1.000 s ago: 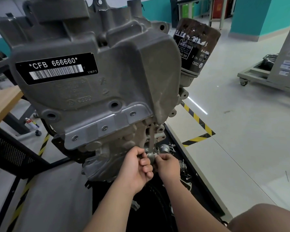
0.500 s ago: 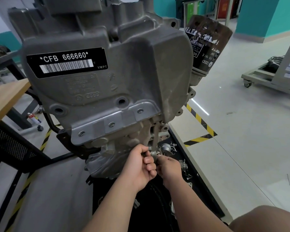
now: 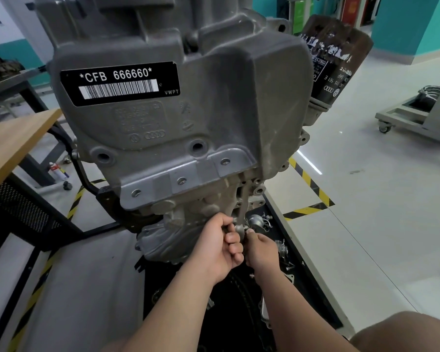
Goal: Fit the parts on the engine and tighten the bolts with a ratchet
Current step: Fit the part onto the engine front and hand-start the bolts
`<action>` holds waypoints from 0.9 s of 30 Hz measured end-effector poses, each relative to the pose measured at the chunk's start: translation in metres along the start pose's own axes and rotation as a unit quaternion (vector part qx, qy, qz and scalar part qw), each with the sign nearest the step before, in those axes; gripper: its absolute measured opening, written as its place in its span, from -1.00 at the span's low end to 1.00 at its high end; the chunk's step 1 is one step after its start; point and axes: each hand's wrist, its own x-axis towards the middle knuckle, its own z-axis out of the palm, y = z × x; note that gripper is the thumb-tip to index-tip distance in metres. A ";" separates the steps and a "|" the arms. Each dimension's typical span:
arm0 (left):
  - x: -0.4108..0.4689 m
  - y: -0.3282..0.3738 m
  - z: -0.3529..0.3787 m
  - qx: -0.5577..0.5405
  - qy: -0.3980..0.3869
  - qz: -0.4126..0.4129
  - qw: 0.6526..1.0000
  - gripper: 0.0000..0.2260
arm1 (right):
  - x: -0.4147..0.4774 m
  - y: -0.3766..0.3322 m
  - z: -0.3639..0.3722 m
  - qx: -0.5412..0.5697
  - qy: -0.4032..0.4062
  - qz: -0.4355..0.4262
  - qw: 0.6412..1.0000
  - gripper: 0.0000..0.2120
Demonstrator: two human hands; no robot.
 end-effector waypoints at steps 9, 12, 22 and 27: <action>0.000 -0.001 0.001 -0.003 0.002 0.002 1.000 -0.79 | 0.003 -0.004 0.001 0.108 -0.040 0.056 0.992 -0.86; 0.001 0.000 0.000 -0.001 0.002 0.003 1.000 -0.80 | 0.005 -0.004 0.001 0.096 -0.024 0.070 0.993 -0.79; 0.003 0.000 -0.001 0.002 0.000 0.000 1.000 -0.80 | 0.005 -0.011 0.005 0.067 -0.029 0.080 0.994 -0.79; 0.003 0.000 -0.001 0.000 0.001 0.000 1.000 -0.80 | 0.008 -0.007 0.004 0.008 -0.008 0.044 0.999 -0.72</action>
